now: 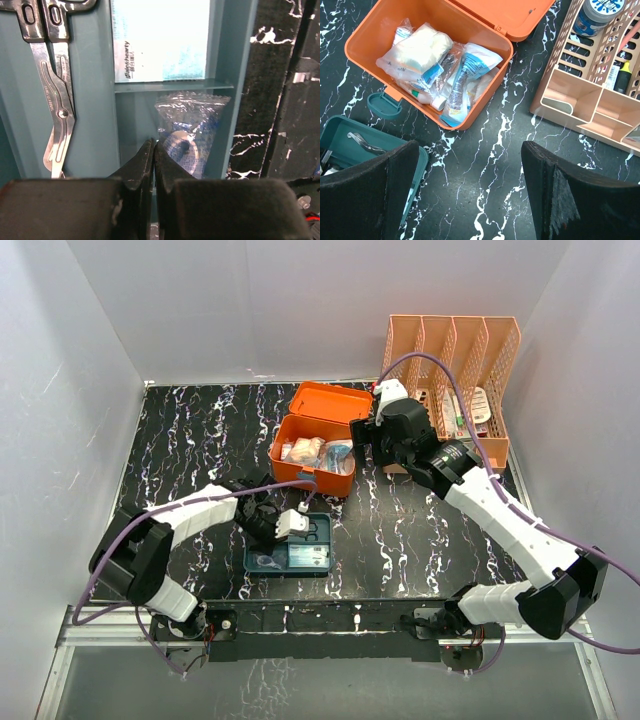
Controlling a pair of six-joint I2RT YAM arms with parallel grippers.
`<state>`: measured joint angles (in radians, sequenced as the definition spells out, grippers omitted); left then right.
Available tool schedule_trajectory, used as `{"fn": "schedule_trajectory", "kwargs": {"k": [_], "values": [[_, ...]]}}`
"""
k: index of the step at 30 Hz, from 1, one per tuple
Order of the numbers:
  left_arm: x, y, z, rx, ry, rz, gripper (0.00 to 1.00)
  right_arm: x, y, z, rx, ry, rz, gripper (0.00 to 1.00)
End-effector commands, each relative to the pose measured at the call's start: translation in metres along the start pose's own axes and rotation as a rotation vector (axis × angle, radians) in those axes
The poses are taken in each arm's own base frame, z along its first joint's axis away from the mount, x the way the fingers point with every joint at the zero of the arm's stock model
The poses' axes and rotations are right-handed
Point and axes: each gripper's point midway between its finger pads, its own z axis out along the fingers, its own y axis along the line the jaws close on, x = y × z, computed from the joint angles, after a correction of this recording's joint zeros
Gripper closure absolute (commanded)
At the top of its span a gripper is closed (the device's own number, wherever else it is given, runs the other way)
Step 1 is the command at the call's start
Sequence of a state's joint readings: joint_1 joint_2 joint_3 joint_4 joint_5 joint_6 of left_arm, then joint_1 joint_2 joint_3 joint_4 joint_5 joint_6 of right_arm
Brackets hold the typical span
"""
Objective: Organize the medicine kit
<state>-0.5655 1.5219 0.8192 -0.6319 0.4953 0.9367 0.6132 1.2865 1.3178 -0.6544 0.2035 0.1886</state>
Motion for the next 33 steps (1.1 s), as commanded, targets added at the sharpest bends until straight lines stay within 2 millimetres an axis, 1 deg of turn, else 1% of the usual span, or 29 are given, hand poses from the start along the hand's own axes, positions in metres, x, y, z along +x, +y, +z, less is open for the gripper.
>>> {"fn": "schedule_trajectory", "kwargs": {"k": [1,6,9,10,12,14,16,19,26,29,33], "values": [[-0.019,-0.013,-0.023,0.008,-0.065,0.093,1.0,-0.019,-0.001,-0.013,-0.008,-0.085,0.042,0.18],[-0.032,-0.014,-0.044,-0.006,-0.071,0.095,1.0,-0.016,0.001,-0.011,-0.02,-0.092,0.054,0.18],[-0.038,-0.013,-0.053,-0.029,-0.081,0.098,1.0,-0.015,0.003,-0.01,-0.027,-0.094,0.059,0.18],[-0.038,-0.011,-0.053,-0.036,-0.079,0.097,0.94,-0.015,0.003,-0.01,-0.029,-0.094,0.058,0.18],[-0.035,-0.008,-0.05,-0.052,-0.071,0.102,0.84,-0.015,0.004,-0.009,-0.032,-0.095,0.06,0.18],[-0.033,-0.003,-0.047,-0.07,-0.067,0.109,0.78,-0.015,0.004,-0.009,-0.033,-0.095,0.06,0.18],[-0.033,0.001,-0.044,-0.071,-0.063,0.105,0.73,-0.016,0.004,-0.01,-0.032,-0.095,0.061,0.18],[-0.035,0.009,-0.038,-0.062,-0.057,0.096,0.7,-0.015,0.002,-0.012,-0.021,-0.092,0.058,0.17],[-0.034,0.027,-0.021,-0.065,-0.045,0.076,0.69,-0.014,-0.001,-0.015,-0.009,-0.091,0.058,0.17],[-0.034,0.03,-0.015,-0.059,-0.045,0.066,0.69,-0.014,-0.004,-0.017,0.0,-0.092,0.056,0.17],[-0.028,0.029,-0.007,-0.03,-0.029,0.047,0.7,-0.013,-0.005,-0.018,0.008,-0.088,0.05,0.17]]}}
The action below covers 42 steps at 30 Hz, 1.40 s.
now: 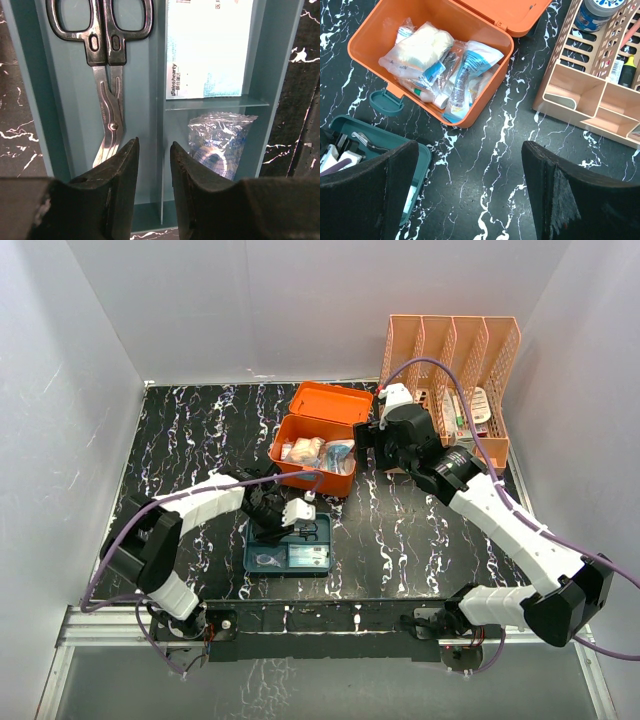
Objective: Organize the medicine kit
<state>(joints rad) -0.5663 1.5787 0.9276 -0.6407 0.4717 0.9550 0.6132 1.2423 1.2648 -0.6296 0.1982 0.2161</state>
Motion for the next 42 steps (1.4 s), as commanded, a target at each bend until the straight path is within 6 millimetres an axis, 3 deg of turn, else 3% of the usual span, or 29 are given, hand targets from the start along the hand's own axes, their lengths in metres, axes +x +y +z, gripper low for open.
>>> {"fn": "schedule_trajectory", "kwargs": {"k": [1,8,9,12,20,25,36,42], "values": [[-0.008,0.002,0.003,0.022,-0.024,0.006,0.7,-0.02,-0.005,-0.013,0.016,-0.074,0.018,0.17],[-0.002,-0.009,0.016,0.097,-0.018,-0.028,0.73,-0.017,-0.009,-0.016,0.033,-0.066,0.012,0.17],[-0.001,-0.011,0.019,0.11,-0.013,-0.033,0.75,-0.017,-0.01,-0.016,0.035,-0.067,0.013,0.17],[0.002,-0.015,0.025,0.133,0.01,-0.043,1.0,-0.016,-0.013,-0.019,0.048,-0.07,0.015,0.17],[0.007,-0.017,0.035,0.145,0.044,-0.096,1.0,-0.017,-0.02,-0.028,0.074,-0.076,0.008,0.17],[-0.004,-0.017,0.01,0.112,0.044,-0.08,1.0,-0.019,-0.022,-0.031,0.08,-0.09,0.013,0.16],[-0.039,-0.036,-0.07,0.03,-0.016,-0.028,1.0,-0.022,-0.024,-0.028,0.09,-0.121,0.038,0.15],[-0.045,-0.042,-0.103,-0.045,-0.02,-0.011,1.0,0.0,-0.027,-0.016,0.115,-0.053,0.042,0.14]]}}
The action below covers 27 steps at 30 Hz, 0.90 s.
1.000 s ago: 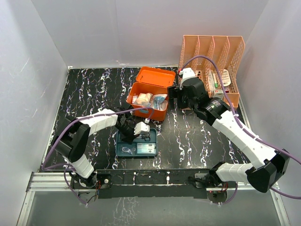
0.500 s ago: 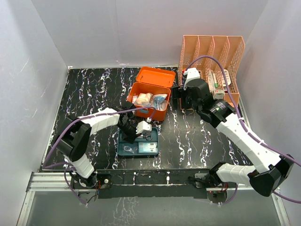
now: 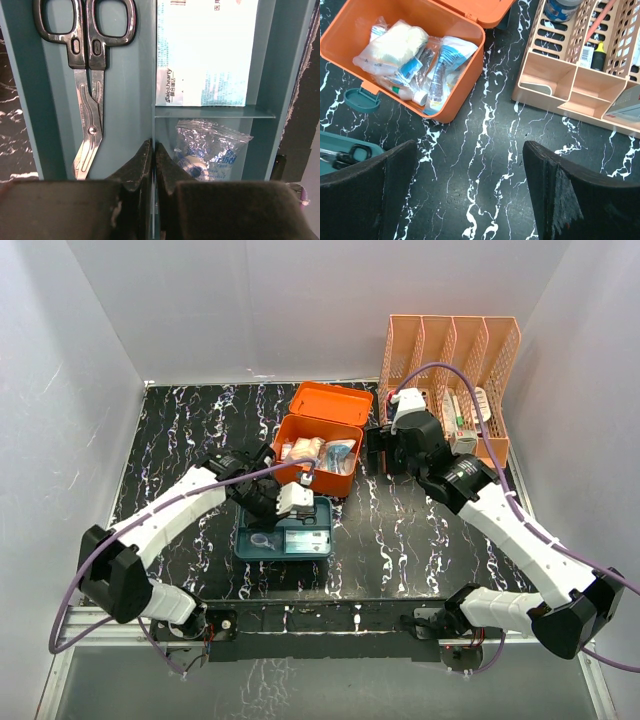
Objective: Organize the medicine kit
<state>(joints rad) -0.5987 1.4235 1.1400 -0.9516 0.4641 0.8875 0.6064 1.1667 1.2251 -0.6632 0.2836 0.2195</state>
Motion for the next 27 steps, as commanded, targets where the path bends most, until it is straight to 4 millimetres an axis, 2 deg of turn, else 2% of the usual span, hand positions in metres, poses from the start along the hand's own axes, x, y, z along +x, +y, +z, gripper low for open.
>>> {"fn": "schedule_trajectory", "kwargs": {"k": [1,5,9,12,15,17,20,22,27], "values": [[-0.005,-0.017,-0.034,-0.029,0.001,0.012,1.0,-0.001,-0.005,0.004,0.033,-0.015,0.038,0.14],[-0.008,-0.017,-0.052,-0.084,0.0,0.033,1.0,0.01,-0.008,0.014,0.064,0.009,0.076,0.14],[-0.01,-0.022,-0.062,-0.101,-0.005,0.011,1.0,0.007,-0.008,0.035,0.099,0.025,0.115,0.15],[-0.008,-0.027,-0.068,-0.119,-0.014,-0.005,1.0,0.005,-0.002,0.06,0.121,0.062,0.127,0.17],[-0.006,-0.031,-0.073,-0.147,-0.019,-0.015,1.0,0.004,0.011,0.089,0.108,0.102,0.157,0.21],[-0.003,-0.033,-0.078,-0.168,-0.018,-0.023,1.0,0.009,0.022,0.111,0.099,0.145,0.175,0.24],[0.0,-0.038,-0.086,-0.201,-0.022,-0.034,1.0,0.013,0.032,0.132,0.094,0.192,0.195,0.3],[0.004,-0.043,-0.09,-0.216,-0.023,-0.05,1.0,0.014,0.033,0.139,0.102,0.204,0.204,0.33],[0.011,-0.054,-0.097,-0.242,-0.029,-0.089,1.0,0.035,0.027,0.155,0.151,0.267,0.198,0.39]]}}
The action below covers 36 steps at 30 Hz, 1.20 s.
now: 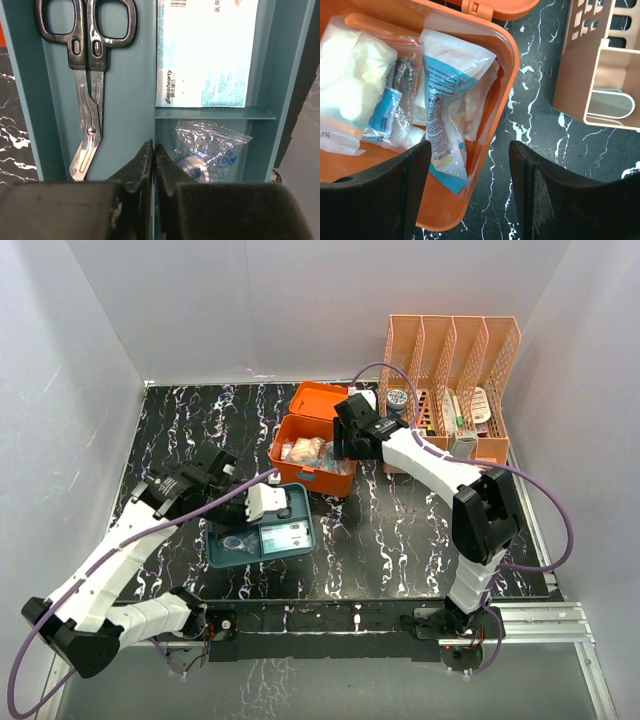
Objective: Organize the medicine kit
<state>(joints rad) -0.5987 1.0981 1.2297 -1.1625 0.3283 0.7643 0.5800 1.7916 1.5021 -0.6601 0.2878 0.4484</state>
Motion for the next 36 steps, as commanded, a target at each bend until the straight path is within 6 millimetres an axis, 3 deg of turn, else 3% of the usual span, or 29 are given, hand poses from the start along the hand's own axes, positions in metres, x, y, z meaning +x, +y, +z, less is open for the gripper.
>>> {"fn": "schedule_trajectory", "kwargs": {"k": [1,6,10,14,27,36], "values": [[0.009,-0.013,-0.012,-0.019,0.002,-0.049,1.0,-0.017,-0.001,-0.001,0.011,-0.027,0.057,0.41],[0.011,-0.012,-0.02,-0.049,0.008,-0.05,1.0,0.004,0.0,0.018,0.011,0.047,0.024,0.56],[0.014,-0.01,-0.026,-0.08,0.019,-0.036,1.0,0.019,0.005,0.025,-0.019,0.102,-0.008,0.81],[0.017,-0.01,-0.029,-0.1,0.025,-0.032,1.0,0.028,0.005,0.022,-0.041,0.127,-0.027,1.0],[0.021,-0.009,-0.036,-0.121,0.048,-0.053,1.0,0.056,0.0,-0.017,-0.092,0.14,-0.067,1.0],[0.017,-0.005,-0.033,-0.118,0.048,-0.052,1.0,0.097,0.005,-0.037,-0.11,0.176,-0.012,1.0]]}}
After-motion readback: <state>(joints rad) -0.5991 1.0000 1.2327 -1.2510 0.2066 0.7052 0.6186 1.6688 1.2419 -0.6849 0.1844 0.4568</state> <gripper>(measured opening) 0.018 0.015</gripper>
